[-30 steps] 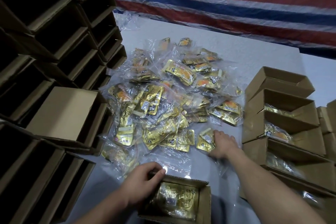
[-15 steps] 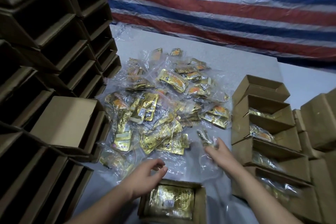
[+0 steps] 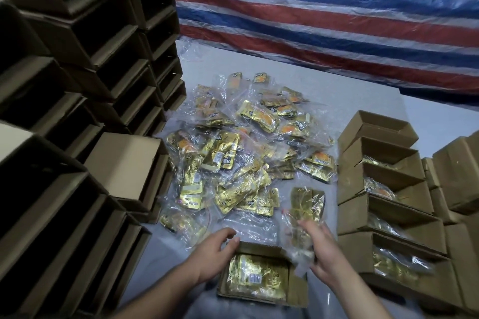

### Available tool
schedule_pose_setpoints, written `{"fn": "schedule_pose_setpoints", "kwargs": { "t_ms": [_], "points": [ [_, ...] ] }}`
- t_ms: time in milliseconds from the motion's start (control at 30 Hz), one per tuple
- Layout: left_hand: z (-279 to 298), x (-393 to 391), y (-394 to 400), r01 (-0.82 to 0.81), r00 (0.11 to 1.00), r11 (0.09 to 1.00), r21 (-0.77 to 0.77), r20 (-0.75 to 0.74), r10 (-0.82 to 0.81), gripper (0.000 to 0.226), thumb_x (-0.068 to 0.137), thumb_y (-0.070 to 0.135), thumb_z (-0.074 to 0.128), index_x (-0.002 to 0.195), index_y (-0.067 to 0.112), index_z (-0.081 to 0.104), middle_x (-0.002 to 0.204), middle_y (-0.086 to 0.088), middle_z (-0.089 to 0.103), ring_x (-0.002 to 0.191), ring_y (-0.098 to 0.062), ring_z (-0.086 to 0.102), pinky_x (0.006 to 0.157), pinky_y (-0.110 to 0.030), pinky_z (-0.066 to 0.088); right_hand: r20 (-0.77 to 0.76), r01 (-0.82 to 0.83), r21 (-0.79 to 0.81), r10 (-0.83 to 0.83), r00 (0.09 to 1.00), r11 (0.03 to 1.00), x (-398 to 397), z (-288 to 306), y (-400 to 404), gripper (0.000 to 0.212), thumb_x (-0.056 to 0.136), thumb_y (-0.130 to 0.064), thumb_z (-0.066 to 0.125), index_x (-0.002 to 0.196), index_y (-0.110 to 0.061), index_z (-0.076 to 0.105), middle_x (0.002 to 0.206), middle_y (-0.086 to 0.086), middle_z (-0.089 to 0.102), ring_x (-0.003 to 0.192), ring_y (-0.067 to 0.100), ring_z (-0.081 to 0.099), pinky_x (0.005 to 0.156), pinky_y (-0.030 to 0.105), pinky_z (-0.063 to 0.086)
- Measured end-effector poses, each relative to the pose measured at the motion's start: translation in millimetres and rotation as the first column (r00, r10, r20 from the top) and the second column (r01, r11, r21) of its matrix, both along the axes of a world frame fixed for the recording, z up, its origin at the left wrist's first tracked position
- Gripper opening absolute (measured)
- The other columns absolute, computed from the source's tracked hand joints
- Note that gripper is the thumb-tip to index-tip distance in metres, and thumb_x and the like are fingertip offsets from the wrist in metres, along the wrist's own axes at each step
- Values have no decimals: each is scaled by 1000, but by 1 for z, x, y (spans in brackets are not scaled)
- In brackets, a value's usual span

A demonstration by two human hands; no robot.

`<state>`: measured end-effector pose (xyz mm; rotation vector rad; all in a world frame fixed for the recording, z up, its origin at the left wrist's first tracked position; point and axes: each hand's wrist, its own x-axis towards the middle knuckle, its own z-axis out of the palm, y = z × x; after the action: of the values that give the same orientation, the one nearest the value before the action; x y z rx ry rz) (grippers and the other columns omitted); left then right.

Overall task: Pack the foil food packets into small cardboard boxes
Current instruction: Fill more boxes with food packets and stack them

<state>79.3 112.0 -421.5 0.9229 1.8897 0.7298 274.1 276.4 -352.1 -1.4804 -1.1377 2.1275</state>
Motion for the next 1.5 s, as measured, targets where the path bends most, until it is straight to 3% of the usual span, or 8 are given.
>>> {"fn": "schedule_pose_setpoints", "kwargs": {
  "t_ms": [200, 333, 600, 833, 1067, 1200, 1333, 1500],
  "points": [
    [2, 2, 1, -2, 1000, 999, 37, 12, 1, 25, 101, 46, 41, 89, 33, 57, 85, 15, 59, 87, -3, 56, 81, -25, 43, 170, -243, 276, 201, 965, 930, 0, -2, -24, 28, 90, -21, 67, 115, -31, 64, 107, -11, 72, 102, 19, 67, 86, 42, 54],
    [1, 0, 2, 19, 1000, 998, 52, 5, -20, 29, 102, 42, 42, 82, 30, 59, 81, 10, 62, 82, -5, 58, 81, -27, 46, 205, -546, 325, 506, 838, 773, 3, 1, -35, 42, 80, -30, 76, 113, -51, 63, 109, -31, 68, 101, -5, 66, 76, 12, 50],
    [3, -2, 7, 51, 999, 997, 65, 0, -51, 34, 103, 38, 41, 82, 20, 61, 81, 2, 66, 80, -16, 61, 80, -33, 48, 441, -906, 293, 797, 411, 306, -12, -6, -37, 43, 84, -49, 75, 124, -44, 61, 118, -20, 68, 109, -2, 63, 98, 22, 48],
    [0, 1, 8, 81, 996, 993, 83, -25, -80, 36, 103, 36, 43, 86, 9, 61, 81, -7, 64, 72, -11, 55, 74, -30, 47, 704, -972, 187, 710, 32, -141, -35, -27, -37, 26, 80, -26, 61, 100, -37, 48, 96, -4, 62, 84, 20, 57, 69, 27, 41],
    [0, 1, 7, 57, 998, 994, 95, -24, -55, 32, 103, 37, 43, 75, 29, 56, 74, 10, 59, 69, 4, 53, 68, -16, 42, 922, -906, -7, 347, -170, -424, -39, -63, -49, 59, 93, -21, 57, 147, -15, 35, 126, 16, 57, 108, 39, 60, 82, 44, 49],
    [-1, 2, 7, 44, 999, 993, 107, -28, -41, 31, 103, 36, 43, 84, 20, 62, 78, 7, 62, 73, 1, 55, 71, -17, 42, 910, -938, 19, 394, -126, -346, -39, -70, -50, 58, 91, -26, 63, 143, -15, 40, 126, 16, 56, 110, 39, 60, 88, 44, 49],
    [-1, 2, 9, 48, 999, 992, 114, -26, -46, 34, 103, 35, 44, 83, 13, 60, 75, 4, 61, 69, -1, 53, 69, -21, 43, 725, -994, 111, 683, 92, 16, -34, -62, -40, 69, 81, -49, 73, 139, -23, 48, 137, -2, 57, 124, 21, 55, 103, 26, 44],
    [-2, -1, 8, 53, 998, 992, 116, -22, -51, 34, 103, 37, 44, 84, 15, 62, 81, -3, 66, 74, -10, 57, 75, -31, 46, 580, -960, 87, 770, 267, 267, -31, -40, -24, 58, 84, -55, 71, 130, -21, 60, 122, -3, 68, 105, 11, 65, 88, 22, 50]
  ]
}}
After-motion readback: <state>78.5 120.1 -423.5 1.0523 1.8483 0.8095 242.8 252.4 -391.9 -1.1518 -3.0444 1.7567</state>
